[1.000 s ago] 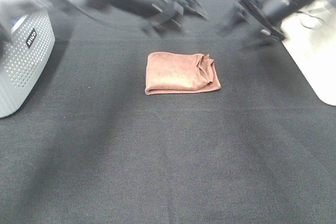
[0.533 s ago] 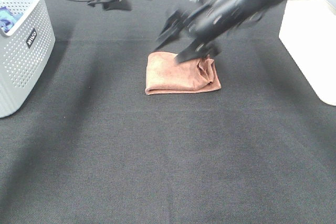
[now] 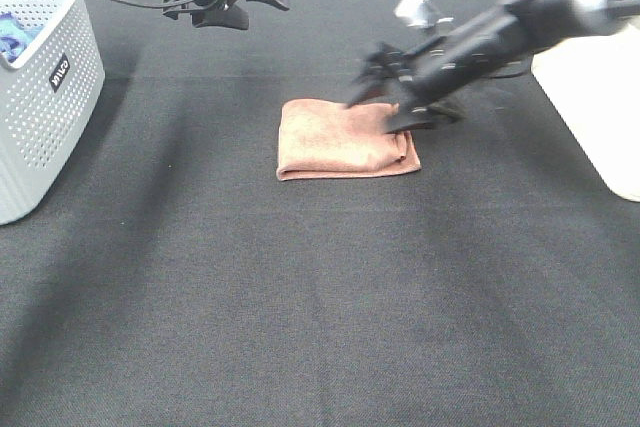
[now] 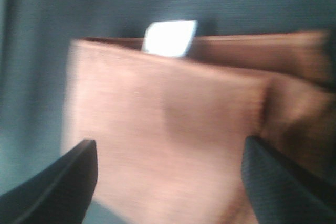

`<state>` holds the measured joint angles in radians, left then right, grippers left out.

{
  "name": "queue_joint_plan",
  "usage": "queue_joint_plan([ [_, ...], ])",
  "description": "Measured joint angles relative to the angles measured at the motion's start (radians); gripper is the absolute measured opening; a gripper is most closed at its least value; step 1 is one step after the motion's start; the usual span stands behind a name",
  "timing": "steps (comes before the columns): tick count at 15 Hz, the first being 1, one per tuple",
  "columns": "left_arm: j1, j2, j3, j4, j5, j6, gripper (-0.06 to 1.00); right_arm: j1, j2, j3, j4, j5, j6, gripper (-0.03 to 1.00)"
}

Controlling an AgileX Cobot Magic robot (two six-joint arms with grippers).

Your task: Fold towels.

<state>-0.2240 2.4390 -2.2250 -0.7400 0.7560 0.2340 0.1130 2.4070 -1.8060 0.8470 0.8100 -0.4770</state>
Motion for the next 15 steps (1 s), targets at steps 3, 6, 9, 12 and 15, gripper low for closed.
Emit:
queue_joint_plan([
  [3,0.000,0.000,0.000,0.001,0.001,0.000,0.67,-0.011,0.000,0.000,-0.095,-0.015,0.055,0.72],
  [6,0.000,-0.019,0.000,0.030,0.018,0.005,0.67,-0.024,-0.029,0.000,-0.238,-0.023,0.153,0.72],
  [9,0.000,-0.075,0.000,0.112,0.065,0.038,0.67,-0.024,-0.103,0.000,-0.358,0.004,0.228,0.72],
  [12,0.000,-0.187,0.000,0.275,0.224,0.031,0.67,-0.024,-0.254,0.000,-0.501,0.135,0.366,0.72],
  [15,0.000,-0.273,0.000,0.434,0.379,-0.102,0.67,-0.024,-0.363,0.000,-0.540,0.289,0.393,0.72],
])
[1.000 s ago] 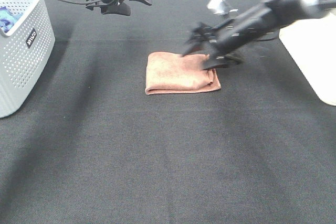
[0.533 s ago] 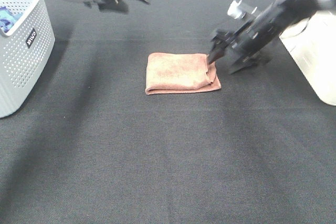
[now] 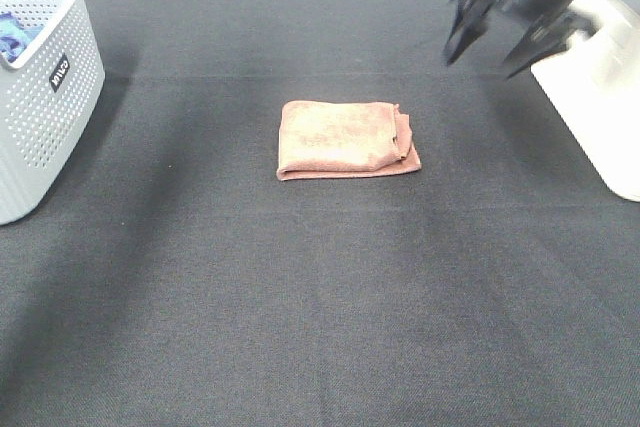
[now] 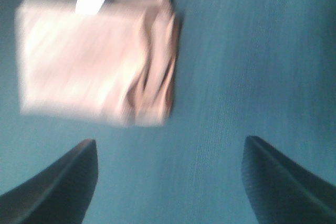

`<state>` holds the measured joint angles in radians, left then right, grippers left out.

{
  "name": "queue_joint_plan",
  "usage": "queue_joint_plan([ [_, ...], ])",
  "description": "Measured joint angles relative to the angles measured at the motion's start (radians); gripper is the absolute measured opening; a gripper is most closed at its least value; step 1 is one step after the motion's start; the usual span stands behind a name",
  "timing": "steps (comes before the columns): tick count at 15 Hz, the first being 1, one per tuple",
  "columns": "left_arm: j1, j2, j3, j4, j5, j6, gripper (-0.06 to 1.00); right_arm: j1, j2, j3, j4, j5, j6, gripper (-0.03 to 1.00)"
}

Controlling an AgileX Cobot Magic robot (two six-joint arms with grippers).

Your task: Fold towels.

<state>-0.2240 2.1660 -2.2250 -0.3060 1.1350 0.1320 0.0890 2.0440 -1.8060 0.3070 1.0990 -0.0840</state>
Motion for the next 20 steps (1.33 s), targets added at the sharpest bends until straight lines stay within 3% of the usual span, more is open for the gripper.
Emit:
queue_joint_plan([
  [1,0.000,-0.040,0.000,0.082,0.065,-0.032,0.67,0.001,-0.049,0.000,-0.017,0.072,0.001,0.72],
  [3,0.000,-0.107,0.021,0.158,0.075,-0.039,0.67,0.024,-0.115,0.003,-0.109,0.105,0.001,0.72],
  [5,-0.003,-0.210,0.102,0.192,0.077,-0.041,0.67,0.060,-0.204,0.055,-0.207,0.106,0.017,0.72],
  [7,-0.007,-0.348,0.255,0.215,0.078,-0.042,0.67,0.087,-0.320,0.156,-0.241,0.108,0.038,0.72],
  [8,-0.007,-0.348,0.255,0.215,0.078,-0.042,0.67,0.087,-0.320,0.156,-0.241,0.108,0.038,0.72],
  [9,-0.008,-0.471,0.411,0.236,0.078,-0.042,0.67,0.093,-0.415,0.246,-0.245,0.109,0.055,0.72],
  [14,-0.008,-0.912,0.921,0.260,0.078,-0.069,0.67,0.093,-0.788,0.624,-0.255,0.106,0.062,0.72],
  [20,-0.008,-1.492,1.409,0.260,0.072,-0.069,0.67,0.093,-1.320,1.116,-0.255,0.049,0.063,0.72],
])
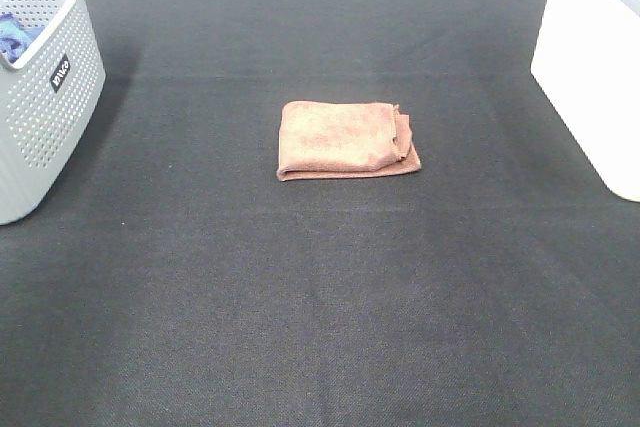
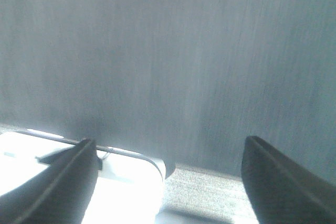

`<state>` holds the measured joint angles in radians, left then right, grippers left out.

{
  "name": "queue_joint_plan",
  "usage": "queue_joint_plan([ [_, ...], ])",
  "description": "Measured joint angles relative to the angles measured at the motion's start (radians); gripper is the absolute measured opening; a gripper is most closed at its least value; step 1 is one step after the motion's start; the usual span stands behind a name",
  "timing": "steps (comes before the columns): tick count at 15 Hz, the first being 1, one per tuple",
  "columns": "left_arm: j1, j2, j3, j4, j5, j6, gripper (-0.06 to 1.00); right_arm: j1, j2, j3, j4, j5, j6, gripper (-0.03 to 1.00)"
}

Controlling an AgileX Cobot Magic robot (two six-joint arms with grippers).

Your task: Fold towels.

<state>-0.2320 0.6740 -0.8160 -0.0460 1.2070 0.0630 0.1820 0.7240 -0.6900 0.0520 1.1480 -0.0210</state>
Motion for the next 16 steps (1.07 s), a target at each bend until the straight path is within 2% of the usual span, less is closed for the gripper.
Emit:
queue_joint_plan([
  [3,0.000,-0.201,0.155,0.000,-0.001,0.008,0.67,0.000,-0.195,0.108,-0.001,-0.007,-0.004,0.72],
  [4,0.000,-0.201,0.155,0.000,-0.001,0.008,0.67,0.000,-0.195,0.108,-0.001,-0.007,-0.004,0.72],
  [7,0.000,-0.331,0.265,-0.002,-0.037,0.043,0.67,0.000,-0.335,0.132,-0.001,-0.018,-0.024,0.72],
  [10,0.000,-0.370,0.297,-0.035,-0.144,0.097,0.67,0.000,-0.414,0.168,0.014,-0.054,-0.070,0.72],
  [12,0.000,-0.370,0.310,-0.035,-0.147,0.118,0.67,0.000,-0.422,0.179,0.044,-0.075,-0.118,0.72],
  [16,0.000,-0.370,0.310,-0.036,-0.149,0.122,0.67,0.000,-0.422,0.179,0.061,-0.077,-0.120,0.72],
])
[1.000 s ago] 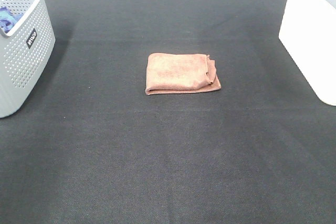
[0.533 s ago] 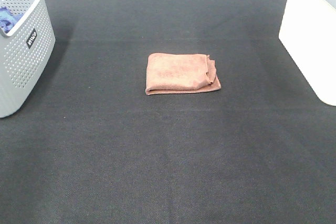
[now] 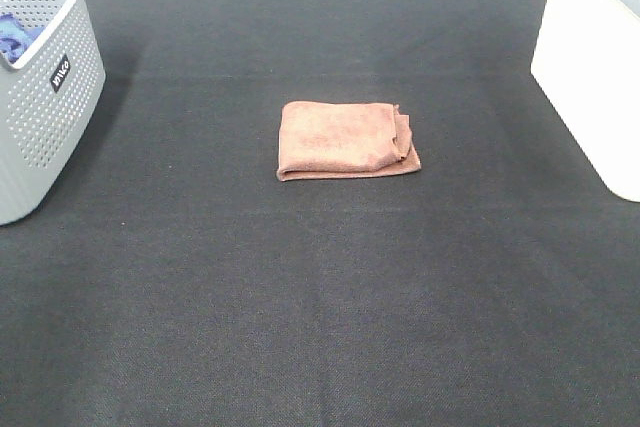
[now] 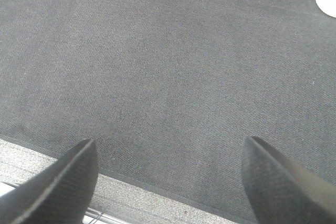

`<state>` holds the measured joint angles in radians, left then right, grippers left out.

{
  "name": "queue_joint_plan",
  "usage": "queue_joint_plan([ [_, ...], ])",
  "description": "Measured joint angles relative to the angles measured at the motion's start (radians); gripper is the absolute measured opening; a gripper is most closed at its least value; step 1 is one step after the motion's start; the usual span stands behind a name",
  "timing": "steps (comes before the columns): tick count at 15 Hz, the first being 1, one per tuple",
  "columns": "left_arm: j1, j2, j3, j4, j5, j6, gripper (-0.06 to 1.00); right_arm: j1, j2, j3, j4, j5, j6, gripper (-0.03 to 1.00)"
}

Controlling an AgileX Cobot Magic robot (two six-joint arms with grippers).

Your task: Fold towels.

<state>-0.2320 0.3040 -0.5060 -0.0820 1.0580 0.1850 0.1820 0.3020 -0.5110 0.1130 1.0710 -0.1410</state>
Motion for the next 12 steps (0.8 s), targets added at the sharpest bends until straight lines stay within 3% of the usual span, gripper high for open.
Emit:
queue_joint_plan([
  [7,0.017,0.000,0.000,0.000,0.000,0.000,0.67,0.000,0.000,0.000,0.003,0.000,-0.001,0.72],
  [9,0.087,-0.014,0.001,0.000,0.000,0.000,0.67,-0.013,-0.004,0.000,0.010,0.000,-0.002,0.72],
  [12,0.212,-0.140,0.001,0.002,0.000,0.000,0.67,-0.144,-0.084,0.000,0.016,-0.001,-0.002,0.72],
])
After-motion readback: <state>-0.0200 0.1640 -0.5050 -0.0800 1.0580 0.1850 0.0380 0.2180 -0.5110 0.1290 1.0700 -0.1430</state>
